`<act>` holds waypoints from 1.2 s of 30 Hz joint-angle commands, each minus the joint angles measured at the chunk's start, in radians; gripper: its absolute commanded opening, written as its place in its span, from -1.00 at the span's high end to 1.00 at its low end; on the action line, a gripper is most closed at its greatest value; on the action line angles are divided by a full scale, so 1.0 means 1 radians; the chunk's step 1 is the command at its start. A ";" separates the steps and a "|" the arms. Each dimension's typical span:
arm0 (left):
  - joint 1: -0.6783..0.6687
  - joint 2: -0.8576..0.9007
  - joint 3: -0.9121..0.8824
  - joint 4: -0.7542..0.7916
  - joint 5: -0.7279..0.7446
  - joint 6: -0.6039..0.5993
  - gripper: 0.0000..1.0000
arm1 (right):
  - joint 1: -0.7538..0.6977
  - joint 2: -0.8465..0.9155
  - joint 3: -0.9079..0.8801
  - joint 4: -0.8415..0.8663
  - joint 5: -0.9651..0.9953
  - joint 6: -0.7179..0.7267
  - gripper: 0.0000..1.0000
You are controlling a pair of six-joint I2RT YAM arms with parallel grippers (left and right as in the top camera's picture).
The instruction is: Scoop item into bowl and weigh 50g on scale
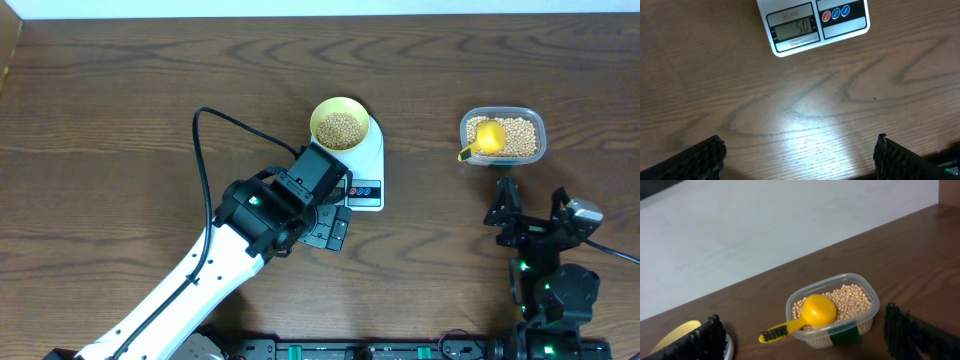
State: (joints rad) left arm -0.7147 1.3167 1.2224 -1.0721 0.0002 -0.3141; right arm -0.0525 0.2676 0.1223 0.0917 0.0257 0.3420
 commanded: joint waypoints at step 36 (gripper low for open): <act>0.003 0.005 0.010 -0.003 -0.012 0.009 -0.93 | -0.006 -0.258 -0.117 -0.166 -0.040 -0.033 -0.98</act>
State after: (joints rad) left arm -0.7143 1.3167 1.2224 -1.0729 0.0002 -0.3141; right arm -0.0544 0.0154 0.0067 -0.0700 0.0101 0.3435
